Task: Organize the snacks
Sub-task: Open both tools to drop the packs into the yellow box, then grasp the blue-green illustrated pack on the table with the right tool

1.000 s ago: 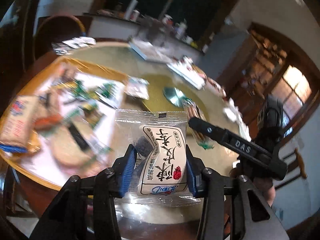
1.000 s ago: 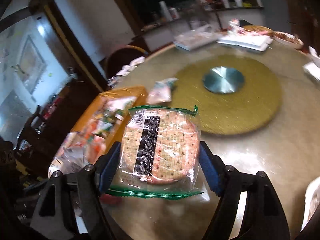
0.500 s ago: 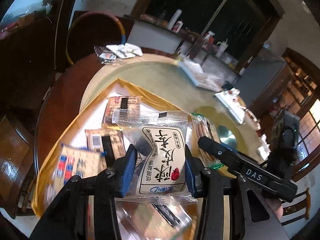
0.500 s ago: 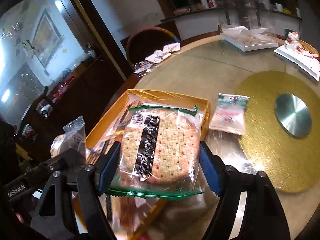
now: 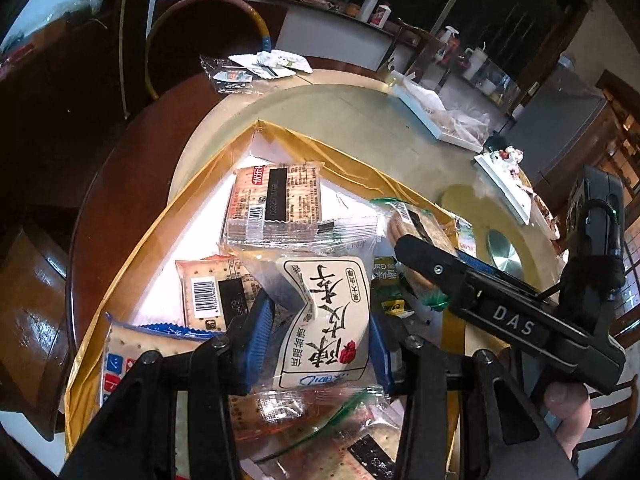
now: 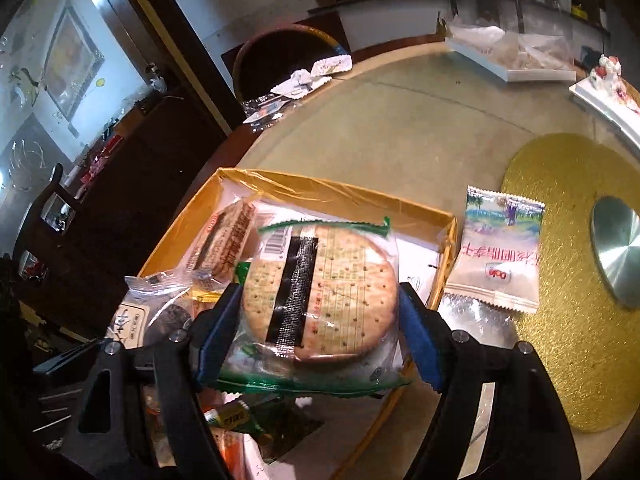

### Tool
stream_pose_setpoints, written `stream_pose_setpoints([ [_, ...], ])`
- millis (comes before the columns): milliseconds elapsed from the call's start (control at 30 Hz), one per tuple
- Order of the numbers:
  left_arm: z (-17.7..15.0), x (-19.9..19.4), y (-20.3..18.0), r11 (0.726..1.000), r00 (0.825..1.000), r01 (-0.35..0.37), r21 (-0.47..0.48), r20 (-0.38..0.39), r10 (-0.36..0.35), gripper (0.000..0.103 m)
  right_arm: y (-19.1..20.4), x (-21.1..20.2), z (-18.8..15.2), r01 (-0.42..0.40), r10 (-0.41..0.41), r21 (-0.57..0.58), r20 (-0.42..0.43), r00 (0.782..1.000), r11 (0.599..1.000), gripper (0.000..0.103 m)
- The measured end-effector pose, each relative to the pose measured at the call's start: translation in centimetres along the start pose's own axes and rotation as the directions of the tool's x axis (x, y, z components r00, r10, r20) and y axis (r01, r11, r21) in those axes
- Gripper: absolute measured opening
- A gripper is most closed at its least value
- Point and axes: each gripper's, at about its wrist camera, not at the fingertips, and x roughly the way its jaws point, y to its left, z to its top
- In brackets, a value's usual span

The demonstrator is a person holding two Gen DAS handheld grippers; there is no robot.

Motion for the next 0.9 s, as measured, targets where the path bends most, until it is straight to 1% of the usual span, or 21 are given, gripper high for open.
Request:
stream_pose_setpoints([
  [67, 0.1, -0.1, -0.1, 1.0, 1.0, 0.001, 0.004, 0.0, -0.001, 0.046, 0.1, 0.0, 0.1, -0.013, 0.013, 0.002, 0.004, 1.0, 1.0, 0.078],
  [100, 0.2, -0.1, -0.2, 1.0, 1.0, 0.006, 0.008, -0.002, -0.006, 0.049, 0.1, -0.2, 0.1, -0.025, 0.025, 0.002, 0.01, 1.0, 1.0, 0.078],
  [133, 0.2, -0.2, -0.3, 1.0, 1.0, 0.014, 0.015, -0.003, -0.014, 0.057, 0.0, -0.6, 0.2, -0.031, 0.031, 0.004, 0.024, 0.999, 1.0, 0.078],
  [167, 0.1, -0.4, -0.4, 1.0, 1.0, 0.015, 0.021, 0.0, -0.015, 0.062, -0.3, -1.3, 0.4, -0.032, 0.031, 0.006, 0.043, 0.999, 0.999, 0.079],
  [200, 0.0, -0.7, -0.5, 1.0, 1.0, 0.014, 0.023, 0.008, -0.014, 0.07, -0.7, -2.2, 0.5, -0.04, 0.039, 0.007, 0.063, 0.997, 0.999, 0.08],
  [233, -0.2, -1.3, -0.6, 1.0, 1.0, 0.013, 0.025, 0.028, -0.014, 0.073, -1.6, -3.7, 0.7, -0.051, 0.049, 0.015, 0.098, 0.994, 0.999, 0.081],
  [267, -0.4, -2.0, -0.8, 0.999, 0.998, 0.015, 0.031, 0.053, -0.017, 0.073, -2.2, -4.6, 0.8, -0.049, 0.045, 0.024, 0.121, 0.992, 0.999, 0.081],
  [333, -0.9, -3.1, -1.1, 0.999, 0.996, 0.028, 0.035, 0.086, -0.03, 0.075, -4.6, -6.6, 1.1, -0.019, 0.008, 0.067, 0.158, 0.987, 0.998, 0.081],
  [367, -1.2, -3.6, -1.2, 0.999, 0.994, 0.037, 0.034, 0.103, -0.04, 0.077, -5.8, -7.0, 1.1, -0.011, -0.004, 0.095, 0.161, 0.987, 0.995, 0.081],
  [400, -1.5, -4.2, -1.4, 0.999, 0.991, 0.044, 0.032, 0.122, -0.047, 0.081, -7.3, -7.2, 1.2, -0.008, -0.013, 0.136, 0.158, 0.987, 0.991, 0.081],
  [467, -2.4, -5.1, -1.7, 0.998, 0.987, 0.047, 0.034, 0.154, -0.052, 0.081, -10.4, -6.6, 1.1, 0.004, -0.031, 0.215, 0.119, 0.992, 0.977, 0.081],
  [533, -3.1, -5.7, -2.0, 0.998, 0.985, 0.056, 0.029, 0.163, -0.061, 0.081, -11.6, -5.4, 1.0, 0.039, -0.055, 0.218, 0.071, 0.996, 0.975, 0.081],
  [567, -3.5, -5.9, -2.0, 0.998, 0.984, 0.062, 0.023, 0.166, -0.065, 0.081, -11.9, -4.5, 0.9, 0.068, -0.08, 0.21, 0.048, 0.996, 0.975, 0.078],
  [600, -3.7, -6.1, -2.2, 0.998, 0.984, 0.067, 0.018, 0.165, -0.069, 0.081, -12.2, -3.5, 0.9, 0.078, -0.084, 0.212, 0.024, 0.996, 0.974, 0.076],
  [667, -4.2, -6.4, -2.2, 0.997, 0.984, 0.083, 0.006, 0.155, -0.083, 0.081, -12.6, -2.3, 1.1, 0.062, -0.061, 0.226, -0.01, 0.998, 0.972, 0.075],
  [767, -4.6, -6.8, -2.2, 0.996, 0.985, 0.087, 0.001, 0.152, -0.086, 0.081, -12.5, -0.8, 1.8, 0.121, -0.118, 0.215, -0.027, 0.993, 0.969, 0.074],
  [833, -4.9, -7.1, -2.2, 0.997, 0.985, 0.081, 0.001, 0.154, -0.081, 0.081, -12.8, 0.2, 2.3, 0.12, -0.112, 0.23, -0.044, 0.993, 0.966, 0.067],
  [867, -5.0, -7.2, -2.2, 0.997, 0.985, 0.082, -0.002, 0.152, -0.081, 0.081, -12.7, 0.5, 2.7, 0.128, -0.123, 0.223, -0.039, 0.992, 0.966, 0.063],
  [900, -5.0, -7.2, -2.2, 0.997, 0.986, 0.082, -0.003, 0.149, -0.08, 0.081, -12.7, 0.7, 2.8, 0.148, -0.142, 0.215, -0.045, 0.989, 0.965, 0.054],
])
